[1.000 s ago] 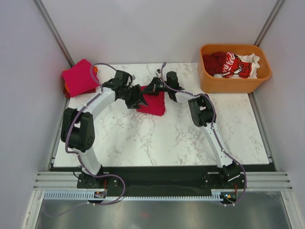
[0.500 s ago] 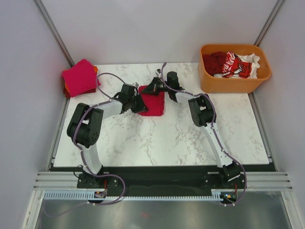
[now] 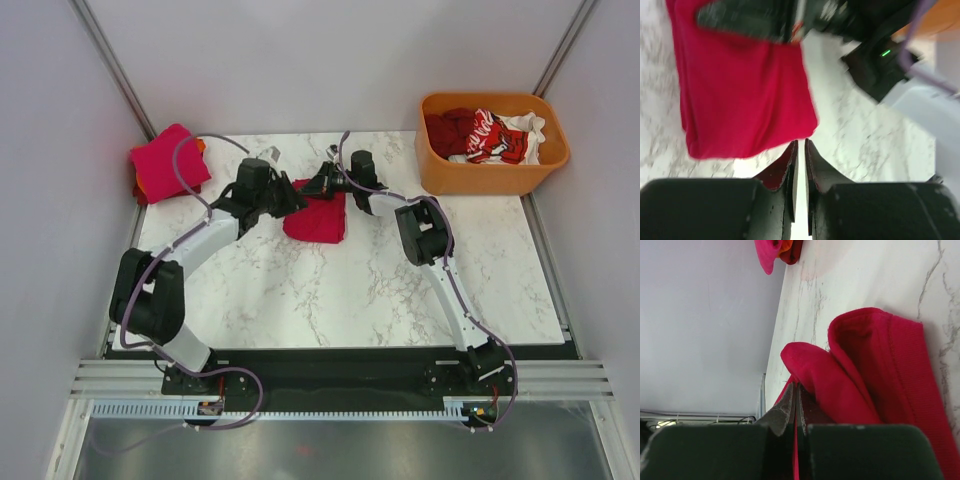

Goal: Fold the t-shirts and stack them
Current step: Fold the tshirt

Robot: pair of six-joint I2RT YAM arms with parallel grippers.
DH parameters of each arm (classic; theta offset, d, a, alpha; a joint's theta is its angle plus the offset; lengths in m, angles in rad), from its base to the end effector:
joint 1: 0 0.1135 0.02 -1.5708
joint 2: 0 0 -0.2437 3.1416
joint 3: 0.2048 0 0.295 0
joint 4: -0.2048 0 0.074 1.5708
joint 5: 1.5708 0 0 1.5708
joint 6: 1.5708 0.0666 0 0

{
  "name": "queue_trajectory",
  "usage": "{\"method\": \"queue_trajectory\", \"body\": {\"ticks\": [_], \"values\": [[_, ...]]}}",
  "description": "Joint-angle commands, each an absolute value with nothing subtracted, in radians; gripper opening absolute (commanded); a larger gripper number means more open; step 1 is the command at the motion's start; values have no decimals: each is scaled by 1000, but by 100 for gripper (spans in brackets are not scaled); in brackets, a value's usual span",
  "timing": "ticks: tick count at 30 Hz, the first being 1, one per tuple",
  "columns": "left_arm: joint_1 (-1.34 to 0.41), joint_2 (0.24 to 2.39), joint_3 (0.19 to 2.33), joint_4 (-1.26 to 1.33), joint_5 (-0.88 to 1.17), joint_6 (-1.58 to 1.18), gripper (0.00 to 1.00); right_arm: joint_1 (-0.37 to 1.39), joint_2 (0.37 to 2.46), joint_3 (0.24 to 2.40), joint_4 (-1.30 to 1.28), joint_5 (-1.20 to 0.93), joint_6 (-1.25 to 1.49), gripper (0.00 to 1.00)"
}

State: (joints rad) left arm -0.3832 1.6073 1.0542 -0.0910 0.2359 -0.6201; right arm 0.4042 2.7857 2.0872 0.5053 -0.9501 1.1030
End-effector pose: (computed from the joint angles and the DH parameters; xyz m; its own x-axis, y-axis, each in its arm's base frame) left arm 0.3811 -0.1704 0.1730 -0.7652 -0.3007 -0.5692 0.1133 0.8075 -0.5789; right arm 0.5477 0.2932 0.0370 -0.9389 0.1630 -0.3031 -0.2766 0.1669 0.9464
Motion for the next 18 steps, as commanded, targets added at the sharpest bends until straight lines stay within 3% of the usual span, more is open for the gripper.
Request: {"method": "queue_trajectory", "body": {"ticks": [1,10,11,12,18], "values": [[-380,1633,1192,-86,204,-600,17,379,2836,2040,428,-946,1037,1],[-364,1848,1142,-86,204,-600,17,373,2821,2008,428,-953,1029,0],[-362,1868,1122,-60,146,-597,7,373,2819,2003,428,-954,1029,0],[-362,1864,1097,-55,112,-609,5,373,2819,2000,428,-956,1029,0],[-357,1795,887,-3,38,-660,4,371,2815,1990,419,-956,1020,0]]}}
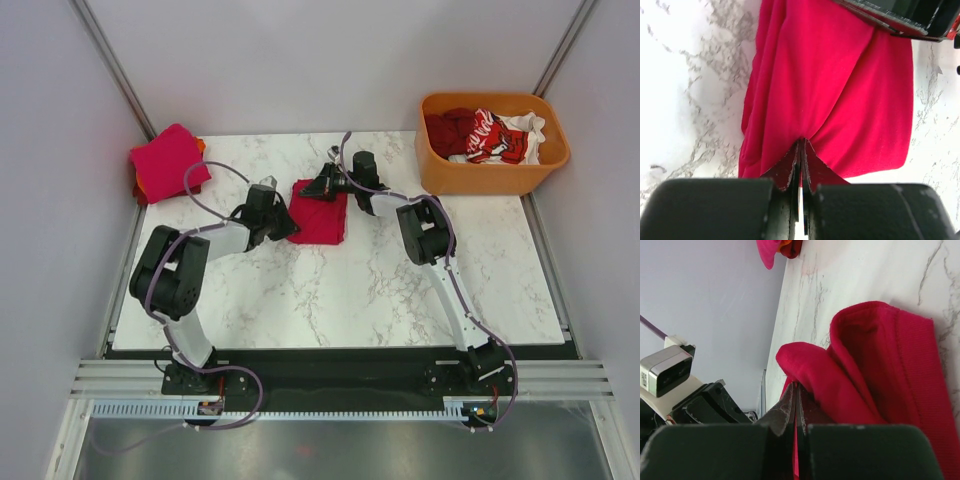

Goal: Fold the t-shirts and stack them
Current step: Fold the tshirt

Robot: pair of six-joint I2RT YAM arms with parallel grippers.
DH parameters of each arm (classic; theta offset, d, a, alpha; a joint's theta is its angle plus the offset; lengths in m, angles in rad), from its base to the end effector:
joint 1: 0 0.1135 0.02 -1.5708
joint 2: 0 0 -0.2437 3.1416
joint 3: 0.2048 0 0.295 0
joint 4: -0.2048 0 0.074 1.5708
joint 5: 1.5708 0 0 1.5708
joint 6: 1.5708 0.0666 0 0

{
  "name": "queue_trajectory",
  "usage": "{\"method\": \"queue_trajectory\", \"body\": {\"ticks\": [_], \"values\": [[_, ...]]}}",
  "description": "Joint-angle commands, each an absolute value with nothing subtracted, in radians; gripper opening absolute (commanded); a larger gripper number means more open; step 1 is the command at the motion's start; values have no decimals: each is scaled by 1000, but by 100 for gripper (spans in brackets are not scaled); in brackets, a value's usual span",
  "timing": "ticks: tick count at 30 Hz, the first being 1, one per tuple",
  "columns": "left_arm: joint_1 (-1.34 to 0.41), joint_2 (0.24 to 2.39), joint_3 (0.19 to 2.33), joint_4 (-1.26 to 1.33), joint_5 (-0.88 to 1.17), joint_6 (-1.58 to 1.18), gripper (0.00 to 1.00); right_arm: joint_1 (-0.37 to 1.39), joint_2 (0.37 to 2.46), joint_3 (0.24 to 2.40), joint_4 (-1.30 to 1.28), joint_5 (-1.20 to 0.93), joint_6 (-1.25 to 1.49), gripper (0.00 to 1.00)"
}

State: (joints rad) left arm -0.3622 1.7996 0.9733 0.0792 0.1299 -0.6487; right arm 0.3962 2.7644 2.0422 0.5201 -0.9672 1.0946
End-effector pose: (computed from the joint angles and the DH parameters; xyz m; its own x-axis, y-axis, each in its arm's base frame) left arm 0.3877 -0.1561 0.0839 -0.7723 -0.3480 -0.5315 -0.0331 0.8575 -0.5134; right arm 0.5439 0.2869 0.0349 -0.9408 0.1532 -0.3022 -0.2769 0.1662 0.9464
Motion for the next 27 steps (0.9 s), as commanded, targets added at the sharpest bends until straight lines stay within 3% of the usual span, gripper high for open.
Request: {"method": "queue_trajectory", "body": {"ticks": [1,10,12,14,15,17,20,22,23,24,25,26,27], "values": [[-357,1789,855,-3,44,-675,4,370,2816,1990,419,-953,1022,0],[-359,1620,637,-3,75,-746,5,354,2846,2025,402,-945,1038,0],[-359,1570,632,-3,75,-746,5,356,2841,2023,419,-962,1060,4],[-359,1445,640,-3,75,-746,5,356,2809,2013,469,-982,1081,17],[-359,1406,667,-5,89,-749,5,357,2794,2005,497,-1000,1089,42],[-357,1307,721,-121,178,-713,19,357,2740,2006,505,-1011,1098,72],[-356,1272,868,-225,129,-635,33,362,2651,2026,523,-1029,1124,86],[-351,1281,948,-241,95,-577,36,365,2567,2034,523,-1034,1138,90],[-341,1313,969,-241,94,-545,48,365,2534,2031,512,-1032,1135,94],[-331,1334,1015,-242,101,-529,54,362,2504,2028,474,-1031,1126,98],[-321,1369,1037,-239,115,-509,56,361,2435,2022,444,-1028,1112,98],[-302,1405,1060,-239,148,-496,66,359,2398,2011,411,-1025,1065,98],[-287,1496,1121,-241,190,-461,67,351,2355,1959,363,-1019,1037,98]]}}
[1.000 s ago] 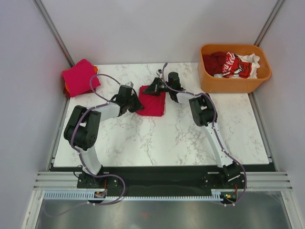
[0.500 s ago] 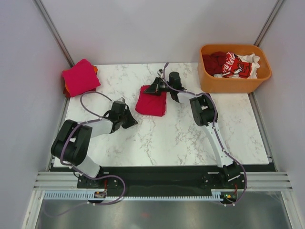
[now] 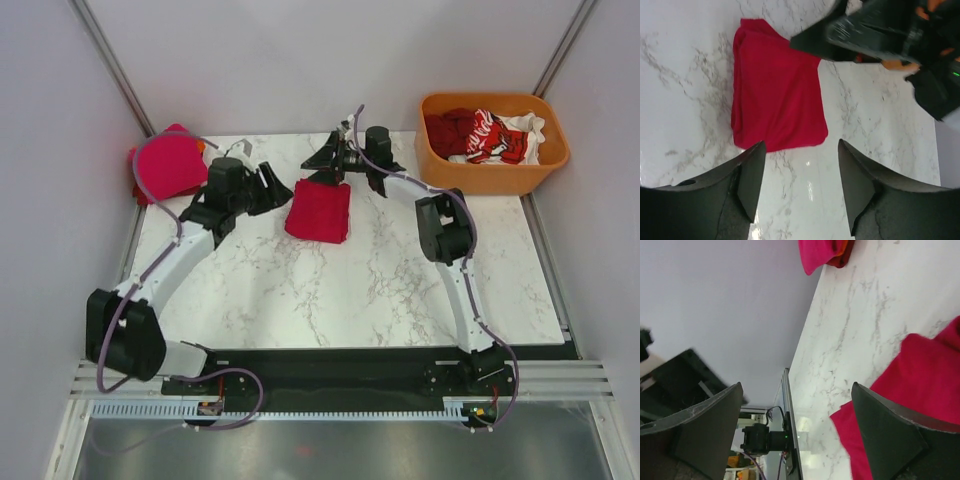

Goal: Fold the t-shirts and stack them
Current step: Fold the tshirt, then neatly place the folded tshirt to the corner

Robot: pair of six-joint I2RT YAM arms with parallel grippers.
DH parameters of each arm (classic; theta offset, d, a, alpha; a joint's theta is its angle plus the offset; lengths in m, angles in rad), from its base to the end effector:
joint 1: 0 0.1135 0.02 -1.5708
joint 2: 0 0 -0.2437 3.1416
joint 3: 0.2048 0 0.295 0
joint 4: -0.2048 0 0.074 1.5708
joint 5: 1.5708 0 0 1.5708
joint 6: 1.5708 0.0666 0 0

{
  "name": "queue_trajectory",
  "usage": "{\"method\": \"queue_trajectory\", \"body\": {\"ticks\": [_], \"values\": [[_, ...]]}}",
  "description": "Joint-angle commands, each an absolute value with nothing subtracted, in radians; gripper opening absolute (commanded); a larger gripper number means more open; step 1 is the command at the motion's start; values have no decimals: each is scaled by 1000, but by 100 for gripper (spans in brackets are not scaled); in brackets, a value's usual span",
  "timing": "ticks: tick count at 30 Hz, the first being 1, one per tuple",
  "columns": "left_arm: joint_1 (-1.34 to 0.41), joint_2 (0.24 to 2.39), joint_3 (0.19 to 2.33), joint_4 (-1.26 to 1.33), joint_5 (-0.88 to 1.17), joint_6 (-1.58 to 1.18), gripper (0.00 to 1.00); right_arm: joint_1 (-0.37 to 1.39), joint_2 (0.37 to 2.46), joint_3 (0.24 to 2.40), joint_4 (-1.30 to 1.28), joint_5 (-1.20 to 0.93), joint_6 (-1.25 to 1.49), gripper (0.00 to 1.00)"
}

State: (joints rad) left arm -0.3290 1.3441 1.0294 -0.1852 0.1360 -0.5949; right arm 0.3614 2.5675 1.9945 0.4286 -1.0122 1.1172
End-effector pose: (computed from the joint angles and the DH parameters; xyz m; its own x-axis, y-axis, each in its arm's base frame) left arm 0.3579 -0.1317 0.2515 -0.6182 -0.3756 -0.6904 0.1042 0.8315 -0.5457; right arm 0.5488 0.2678 0.1239 -0.9330 0.1566 -0.3240 -0.3051 0.1330 0.9430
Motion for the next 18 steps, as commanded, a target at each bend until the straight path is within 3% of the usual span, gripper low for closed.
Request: {"method": "queue_trajectory", "body": {"ticks": [1,3,10,18], "values": [[-266,1543,1155,-244,248,-457,68,347,2271,1922,341,-1002,1001,98],[-212,1694,1268,-244,392,-479,70,328,2194,1806,239,-980,882,98],[-183,2033,1534,-253,497,-403,71,278,1817,1318,186,-919,726,98],[-181,2256,1672,-255,610,-420,69,278,1663,973,169,-902,652,98]]}}
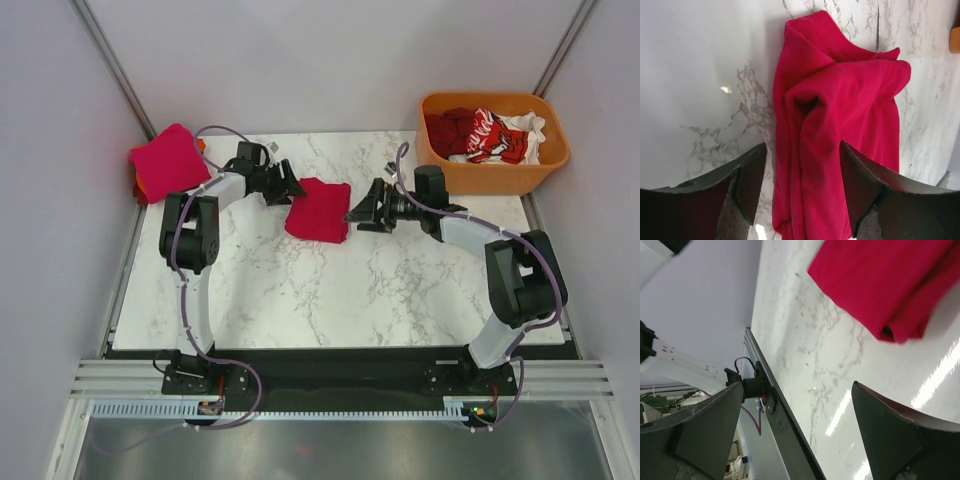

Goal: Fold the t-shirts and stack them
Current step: Neatly place the folded tshirt to the corner

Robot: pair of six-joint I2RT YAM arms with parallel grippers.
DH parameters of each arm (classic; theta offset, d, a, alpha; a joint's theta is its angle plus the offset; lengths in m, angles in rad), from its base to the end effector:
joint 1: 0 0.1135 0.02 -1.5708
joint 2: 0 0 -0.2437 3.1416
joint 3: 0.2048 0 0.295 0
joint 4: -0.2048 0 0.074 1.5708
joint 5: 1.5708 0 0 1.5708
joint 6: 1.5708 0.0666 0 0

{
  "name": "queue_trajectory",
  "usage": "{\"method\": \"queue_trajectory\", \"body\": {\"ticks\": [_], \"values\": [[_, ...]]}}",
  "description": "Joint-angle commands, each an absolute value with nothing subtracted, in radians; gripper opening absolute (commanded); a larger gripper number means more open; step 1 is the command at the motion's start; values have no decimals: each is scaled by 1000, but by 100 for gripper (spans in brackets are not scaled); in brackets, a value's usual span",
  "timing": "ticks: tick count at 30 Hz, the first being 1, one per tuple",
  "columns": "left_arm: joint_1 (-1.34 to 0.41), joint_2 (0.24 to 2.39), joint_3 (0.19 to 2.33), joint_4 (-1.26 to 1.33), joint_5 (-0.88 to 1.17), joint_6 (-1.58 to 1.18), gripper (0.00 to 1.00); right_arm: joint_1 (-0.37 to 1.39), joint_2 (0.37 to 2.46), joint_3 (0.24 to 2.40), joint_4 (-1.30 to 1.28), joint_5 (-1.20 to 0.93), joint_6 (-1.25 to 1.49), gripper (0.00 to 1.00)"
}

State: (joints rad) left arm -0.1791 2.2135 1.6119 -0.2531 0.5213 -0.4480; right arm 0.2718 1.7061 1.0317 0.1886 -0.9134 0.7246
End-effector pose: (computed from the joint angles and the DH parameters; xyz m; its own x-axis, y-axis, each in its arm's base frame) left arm 0.5103 -0.1261 0.0952 -0.8753 -0.2233 -0.4289 0.1076 0.7748 -0.6230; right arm 0.3879 0.1628 0.1679 -0.8925 0.1718 -0.4171 -0.3296 0.3831 0.8629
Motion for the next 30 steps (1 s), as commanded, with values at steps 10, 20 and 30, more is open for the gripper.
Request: {"method": "queue_trajectory", "body": {"ticks": [10,20,30], "values": [[-232,2318,1628,-265,540,-483,59,276,1617,946,129,-893,629,98],[-281,2342,1681,-265,540,-531,2,278,1589,923,100,-893,606,98],[-212,2183,1764,-370,563,-480,2,278,1505,914,98,-890,627,98]]}}
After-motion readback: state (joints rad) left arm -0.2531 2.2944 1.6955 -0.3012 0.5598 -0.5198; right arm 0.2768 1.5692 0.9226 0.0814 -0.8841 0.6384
